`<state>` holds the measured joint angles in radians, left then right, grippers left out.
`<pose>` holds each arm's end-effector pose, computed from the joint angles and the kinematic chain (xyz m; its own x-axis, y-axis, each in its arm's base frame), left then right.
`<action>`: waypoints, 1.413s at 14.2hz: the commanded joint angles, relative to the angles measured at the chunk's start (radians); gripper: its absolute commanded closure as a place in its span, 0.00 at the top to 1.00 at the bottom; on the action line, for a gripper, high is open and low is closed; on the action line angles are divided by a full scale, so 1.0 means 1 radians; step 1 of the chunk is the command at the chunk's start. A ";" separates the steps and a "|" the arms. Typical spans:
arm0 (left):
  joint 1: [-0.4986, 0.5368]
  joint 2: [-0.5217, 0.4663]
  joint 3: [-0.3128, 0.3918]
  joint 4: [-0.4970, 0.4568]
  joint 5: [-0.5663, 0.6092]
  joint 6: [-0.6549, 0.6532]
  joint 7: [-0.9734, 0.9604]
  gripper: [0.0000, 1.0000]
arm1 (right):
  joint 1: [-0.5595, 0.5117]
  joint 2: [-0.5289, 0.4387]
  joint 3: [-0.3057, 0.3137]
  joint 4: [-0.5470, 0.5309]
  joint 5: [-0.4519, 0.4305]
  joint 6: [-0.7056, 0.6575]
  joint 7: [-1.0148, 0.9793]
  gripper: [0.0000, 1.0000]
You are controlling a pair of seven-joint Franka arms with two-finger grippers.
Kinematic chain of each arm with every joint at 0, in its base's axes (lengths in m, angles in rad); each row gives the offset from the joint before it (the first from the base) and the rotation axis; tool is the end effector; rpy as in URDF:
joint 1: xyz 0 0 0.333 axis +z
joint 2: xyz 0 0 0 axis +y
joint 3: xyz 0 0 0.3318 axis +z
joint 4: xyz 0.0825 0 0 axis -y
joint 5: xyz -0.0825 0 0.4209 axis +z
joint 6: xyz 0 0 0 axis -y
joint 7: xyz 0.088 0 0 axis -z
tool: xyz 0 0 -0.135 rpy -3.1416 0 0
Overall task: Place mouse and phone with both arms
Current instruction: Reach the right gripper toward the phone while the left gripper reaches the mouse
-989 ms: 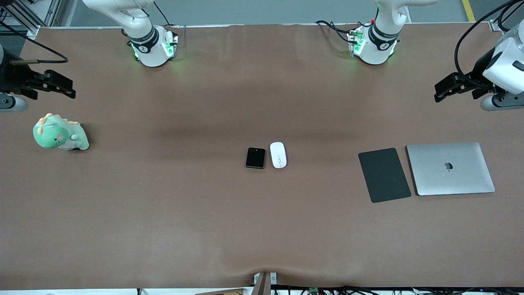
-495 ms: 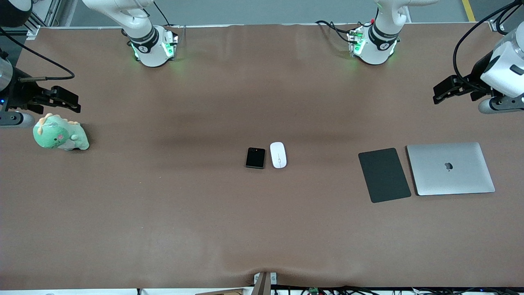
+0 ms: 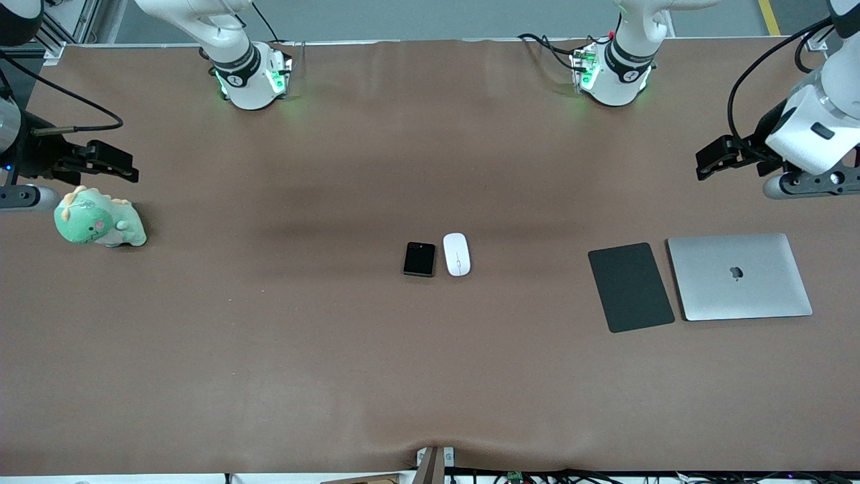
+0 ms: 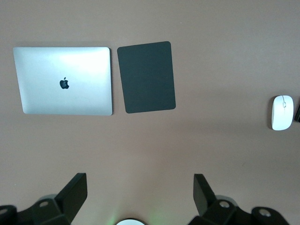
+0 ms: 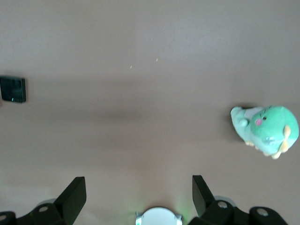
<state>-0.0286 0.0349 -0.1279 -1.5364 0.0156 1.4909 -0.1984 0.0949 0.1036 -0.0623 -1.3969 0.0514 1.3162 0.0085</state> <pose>0.5851 -0.0888 0.6025 0.9961 0.0433 -0.0763 0.0414 -0.9988 -0.0267 0.5915 0.0292 0.6178 0.9824 0.0356 -0.1832 0.0282 -0.9987 -0.0433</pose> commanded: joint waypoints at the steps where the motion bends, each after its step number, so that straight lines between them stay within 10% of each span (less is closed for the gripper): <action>1: -0.002 0.005 -0.024 -0.013 -0.011 0.034 -0.041 1.00 | 0.012 -0.041 0.009 0.076 0.008 -0.106 0.030 1.00; 20: -0.106 0.177 -0.111 -0.022 -0.002 0.233 -0.291 1.00 | 0.014 0.263 0.007 0.072 0.042 0.322 0.031 1.00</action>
<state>-0.1331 0.2099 -0.2395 -1.5614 0.0155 1.7123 -0.4721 0.0986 0.3194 -0.0583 -1.3389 0.0764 1.5996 0.0277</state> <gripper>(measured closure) 0.000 0.000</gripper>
